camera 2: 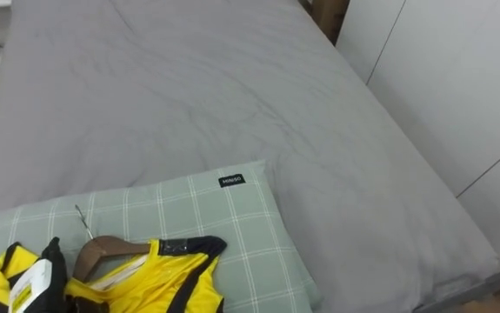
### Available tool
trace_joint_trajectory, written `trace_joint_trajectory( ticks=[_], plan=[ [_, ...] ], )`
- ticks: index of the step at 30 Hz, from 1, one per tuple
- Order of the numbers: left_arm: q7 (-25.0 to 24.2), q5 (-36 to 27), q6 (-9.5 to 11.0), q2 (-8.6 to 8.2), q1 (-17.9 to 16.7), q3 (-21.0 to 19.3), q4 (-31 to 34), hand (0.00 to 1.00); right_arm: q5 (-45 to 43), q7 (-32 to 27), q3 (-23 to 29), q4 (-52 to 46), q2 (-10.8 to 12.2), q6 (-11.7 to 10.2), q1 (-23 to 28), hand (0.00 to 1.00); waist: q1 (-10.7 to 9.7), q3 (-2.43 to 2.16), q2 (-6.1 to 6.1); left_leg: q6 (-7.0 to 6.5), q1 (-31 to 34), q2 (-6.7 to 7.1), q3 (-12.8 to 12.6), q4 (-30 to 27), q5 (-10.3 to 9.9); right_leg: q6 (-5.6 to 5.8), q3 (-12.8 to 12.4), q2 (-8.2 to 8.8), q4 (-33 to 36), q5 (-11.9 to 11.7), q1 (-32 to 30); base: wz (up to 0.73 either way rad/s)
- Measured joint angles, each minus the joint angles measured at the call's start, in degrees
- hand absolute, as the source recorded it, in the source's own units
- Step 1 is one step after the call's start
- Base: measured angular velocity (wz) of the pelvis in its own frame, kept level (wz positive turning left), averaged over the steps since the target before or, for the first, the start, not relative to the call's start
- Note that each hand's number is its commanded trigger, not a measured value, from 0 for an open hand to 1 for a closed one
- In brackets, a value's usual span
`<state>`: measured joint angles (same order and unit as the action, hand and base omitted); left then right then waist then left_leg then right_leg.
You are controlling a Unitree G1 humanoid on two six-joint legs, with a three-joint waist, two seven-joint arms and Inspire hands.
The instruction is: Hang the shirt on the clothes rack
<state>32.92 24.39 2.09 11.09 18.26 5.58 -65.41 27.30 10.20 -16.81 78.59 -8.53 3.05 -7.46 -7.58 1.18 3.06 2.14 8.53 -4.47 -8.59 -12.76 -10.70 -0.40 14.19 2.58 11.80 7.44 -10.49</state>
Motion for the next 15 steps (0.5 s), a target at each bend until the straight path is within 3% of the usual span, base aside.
trace_joint_trajectory(
  ticks=[3, 15],
  plan=[
    [-0.1, 0.0, 0.1, 0.04, 0.1, 0.1, 0.0, 0.0, 0.0, 0.3, -0.1, 0.0, 0.1, 0.0, -0.1, 0.0, 0.0, 0.36, 0.31, 0.0, 0.1, -0.02, 0.0, -0.1, 0.0, 0.0, 0.0, -0.02, 0.0, 0.0, -0.1, 0.0],
    [-4.0, 0.0, 0.0, 1.2, 2.1, 2.0, -1.8, 0.0, -0.9, 0.2, -2.0, 0.3, 0.2, -0.5, -1.1, 0.0, 0.0, 0.51, 0.33, 0.0, 0.8, -0.11, 0.0, -0.7, 0.0, -0.21, -0.2, -0.03, 0.1, -0.2, -0.8, 0.0]
  ],
)
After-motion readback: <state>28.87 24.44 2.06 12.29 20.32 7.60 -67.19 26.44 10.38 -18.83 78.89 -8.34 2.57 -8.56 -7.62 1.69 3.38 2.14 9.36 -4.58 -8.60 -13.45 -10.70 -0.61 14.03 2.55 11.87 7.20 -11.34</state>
